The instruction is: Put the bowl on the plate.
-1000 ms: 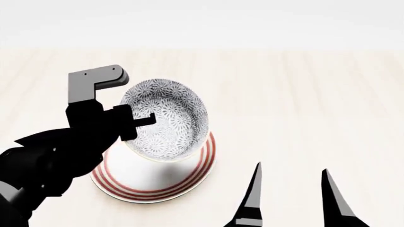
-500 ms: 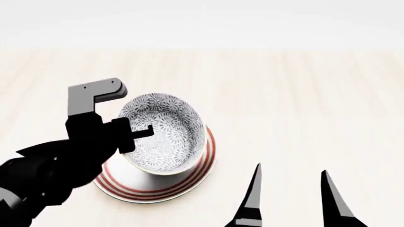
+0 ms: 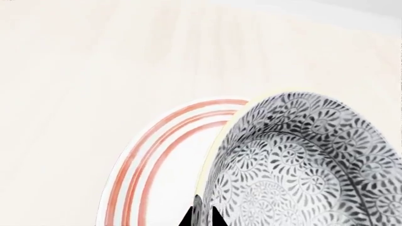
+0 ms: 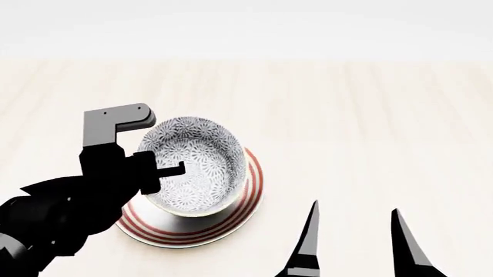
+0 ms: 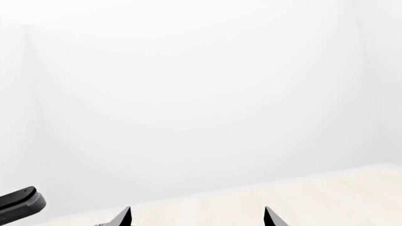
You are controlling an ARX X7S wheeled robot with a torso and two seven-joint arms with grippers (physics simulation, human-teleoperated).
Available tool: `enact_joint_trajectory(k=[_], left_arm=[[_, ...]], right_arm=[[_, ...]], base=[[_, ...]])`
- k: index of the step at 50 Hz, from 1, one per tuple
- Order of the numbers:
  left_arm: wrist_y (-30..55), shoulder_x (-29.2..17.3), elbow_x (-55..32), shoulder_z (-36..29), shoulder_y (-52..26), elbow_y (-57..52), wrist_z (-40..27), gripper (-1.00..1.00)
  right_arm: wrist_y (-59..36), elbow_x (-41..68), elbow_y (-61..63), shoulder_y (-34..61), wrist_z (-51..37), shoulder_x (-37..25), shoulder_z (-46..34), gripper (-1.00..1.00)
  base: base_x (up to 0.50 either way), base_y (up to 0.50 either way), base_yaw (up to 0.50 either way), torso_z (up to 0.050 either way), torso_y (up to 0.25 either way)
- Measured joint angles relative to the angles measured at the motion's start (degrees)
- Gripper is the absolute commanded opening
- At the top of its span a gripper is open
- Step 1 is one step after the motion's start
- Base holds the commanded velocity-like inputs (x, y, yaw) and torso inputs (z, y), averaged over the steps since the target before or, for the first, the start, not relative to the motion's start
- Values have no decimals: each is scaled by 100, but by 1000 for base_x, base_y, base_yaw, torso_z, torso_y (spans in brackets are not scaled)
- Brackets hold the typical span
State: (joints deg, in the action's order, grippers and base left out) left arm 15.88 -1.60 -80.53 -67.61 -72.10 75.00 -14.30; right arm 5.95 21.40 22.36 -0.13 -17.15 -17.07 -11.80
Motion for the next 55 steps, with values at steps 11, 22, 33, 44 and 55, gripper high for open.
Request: enact_joint_trajectory(k=[11, 22, 33, 44, 55], left_arm=[[-456, 30, 100, -671, -103, -56, -90, 100], [-912, 41, 224, -1313, -136, -111, -298, 100], [-1305, -147, 411, -1706, -121, -497, -652, 100], [-1768, -1626, 839, -2000, -21, -2987, -2100, 100], [-2291, -3182, 1220, -2109, 350, -4964, -3329, 100]], right_arm=[[24, 4, -24, -2, -7, -18, -26, 100], [33, 0, -28, -10, -22, -34, -63, 100], [45, 12, -37, -11, -34, -50, -89, 100], [31, 7, -6, -17, -59, -70, -129, 100], [12, -43, 28, -20, -84, -83, -200, 100]], base=[[0, 0, 0, 0, 0], [0, 0, 0, 0, 0], [0, 0, 0, 0, 0], [0, 0, 0, 0, 0], [0, 0, 0, 0, 0]])
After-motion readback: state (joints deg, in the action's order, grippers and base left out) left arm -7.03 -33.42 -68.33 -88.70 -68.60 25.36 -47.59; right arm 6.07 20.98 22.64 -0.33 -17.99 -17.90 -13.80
